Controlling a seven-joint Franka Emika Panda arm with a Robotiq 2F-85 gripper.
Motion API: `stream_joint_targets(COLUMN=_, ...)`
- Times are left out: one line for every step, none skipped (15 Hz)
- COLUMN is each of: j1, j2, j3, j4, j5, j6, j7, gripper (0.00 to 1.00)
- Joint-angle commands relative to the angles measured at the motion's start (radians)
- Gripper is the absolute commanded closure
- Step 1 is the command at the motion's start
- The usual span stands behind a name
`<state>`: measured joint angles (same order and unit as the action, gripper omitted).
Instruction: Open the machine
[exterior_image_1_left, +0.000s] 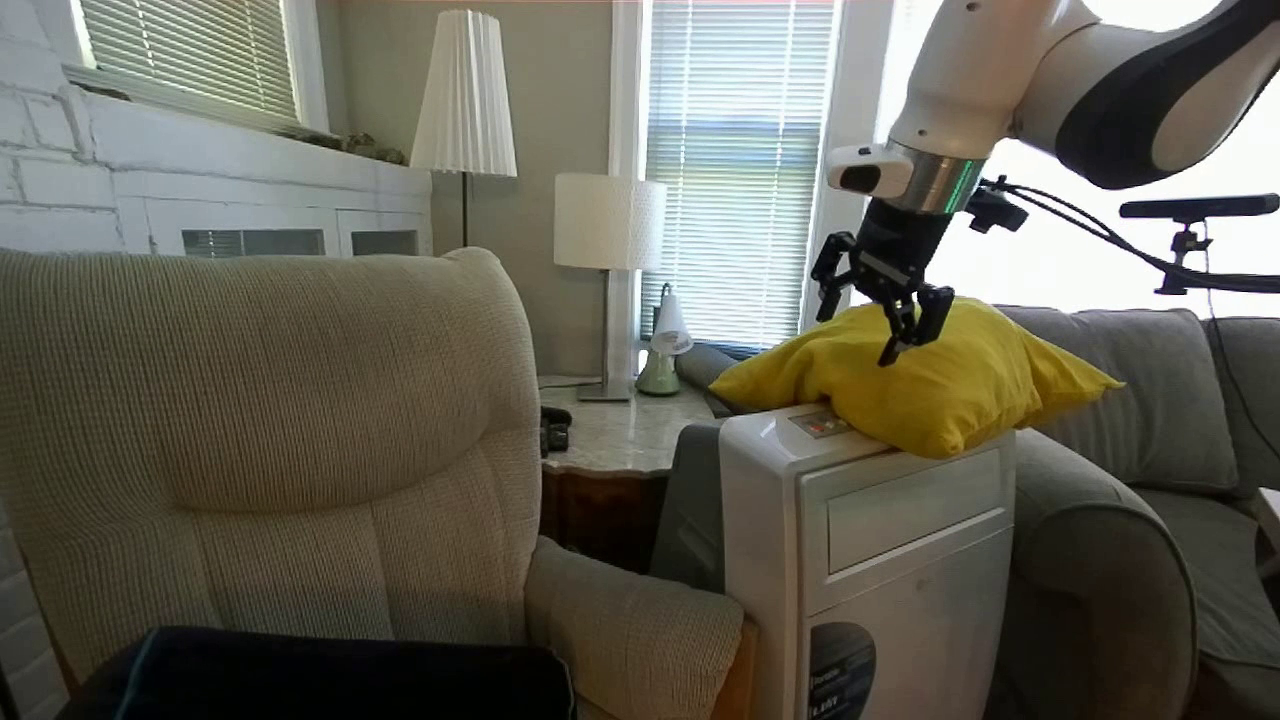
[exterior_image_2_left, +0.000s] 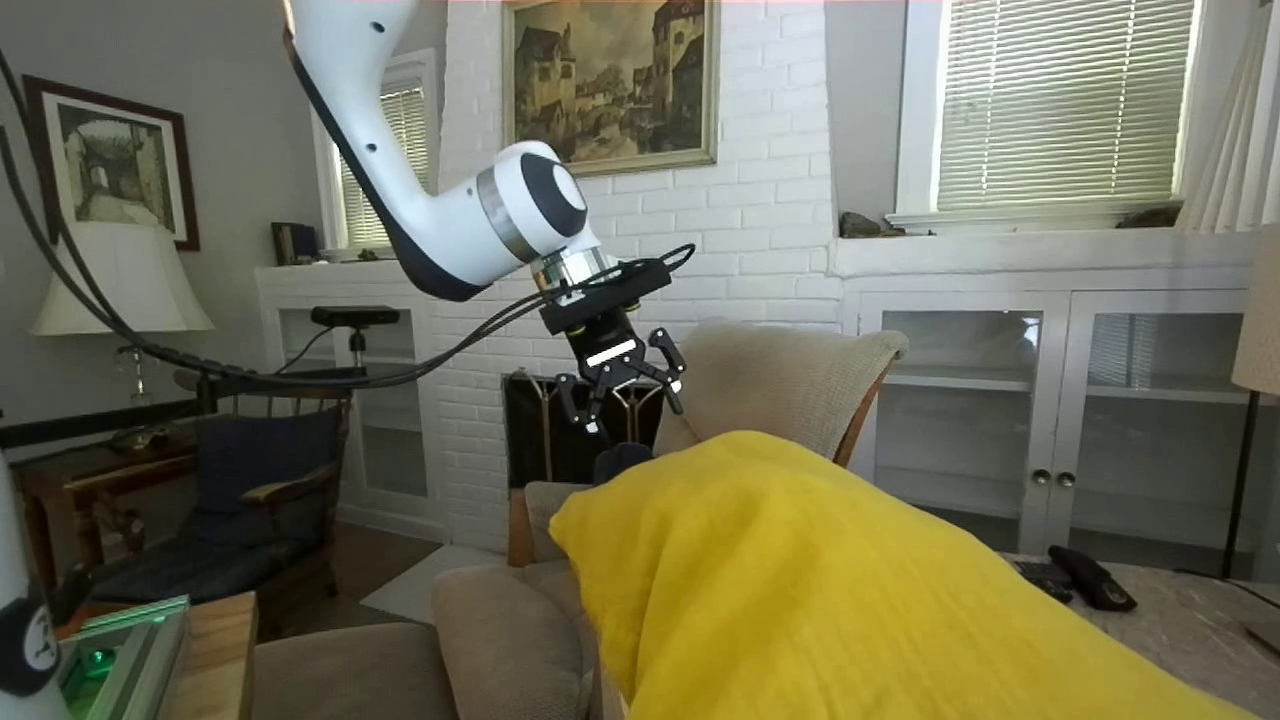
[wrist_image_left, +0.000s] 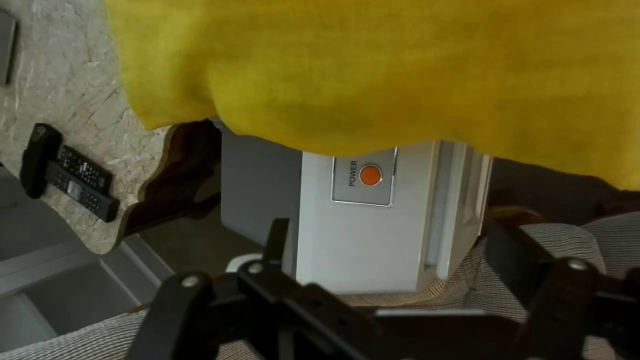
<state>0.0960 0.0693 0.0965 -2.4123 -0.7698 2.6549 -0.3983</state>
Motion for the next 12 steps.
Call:
stream_joint_targets(j1=0.0, j2=-0.001, j3=0.001, j4=0.0, j5=0.004, j6=-0.002, j7=-0.004, gripper=0.0)
stream_joint_targets(j1=0.0, j2=-0.001, j3=0.001, j4=0.0, j5=0.004, j6=-0.002, j7=-0.004, gripper=0.0)
stream_joint_targets(j1=0.0, j2=-0.001, j3=0.001, j4=0.0, j5=0.004, j6=-0.002, j7=-0.004, gripper=0.0)
stream_joint_targets(j1=0.001, j2=-0.002, j3=-0.001, j4=0.001, j5=-0.013, j6=-0.017, j7=0.011, gripper=0.0)
stream_joint_targets(j1=0.004, j2=0.003, j3=-0.007, j4=0.007, j5=-0.059, j6=-0.016, j7=0.063, gripper=0.0)
stream_joint_targets(j1=0.005, j2=0.006, j3=-0.01, j4=0.01, j5=-0.085, j6=-0.02, j7=0.09, gripper=0.0)
stream_joint_targets(j1=0.005, j2=0.008, j3=-0.01, j4=0.009, j5=-0.091, j6=-0.022, j7=0.097, gripper=0.0)
stream_joint_targets(j1=0.004, j2=0.012, j3=-0.011, j4=0.009, j5=-0.1, j6=-0.022, j7=0.109, gripper=0.0)
stream_joint_targets(j1=0.003, j2=0.019, j3=-0.013, j4=0.011, j5=-0.111, j6=-0.018, j7=0.12, gripper=0.0)
stream_joint_targets(j1=0.001, j2=0.029, j3=-0.015, j4=0.014, j5=-0.116, j6=-0.014, j7=0.121, gripper=0.0)
stream_joint_targets(j1=0.001, j2=0.035, j3=-0.016, j4=0.015, j5=-0.126, j6=-0.013, j7=0.127, gripper=0.0)
stream_joint_targets(j1=0.001, j2=0.042, j3=-0.018, j4=0.017, j5=-0.139, j6=-0.015, j7=0.135, gripper=0.0)
